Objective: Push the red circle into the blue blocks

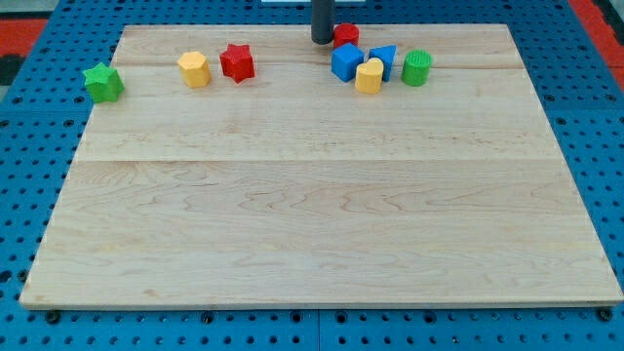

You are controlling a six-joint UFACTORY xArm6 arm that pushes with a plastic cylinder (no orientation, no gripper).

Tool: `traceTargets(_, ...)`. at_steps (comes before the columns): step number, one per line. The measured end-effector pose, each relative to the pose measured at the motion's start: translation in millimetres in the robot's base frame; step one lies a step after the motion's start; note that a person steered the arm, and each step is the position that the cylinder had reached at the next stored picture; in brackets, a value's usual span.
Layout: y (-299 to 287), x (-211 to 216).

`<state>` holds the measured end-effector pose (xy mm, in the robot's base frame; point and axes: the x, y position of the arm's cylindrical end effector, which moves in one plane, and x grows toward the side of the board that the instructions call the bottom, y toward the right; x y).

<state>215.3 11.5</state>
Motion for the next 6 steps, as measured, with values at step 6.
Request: traceTargets(6, -6.6, -19.1)
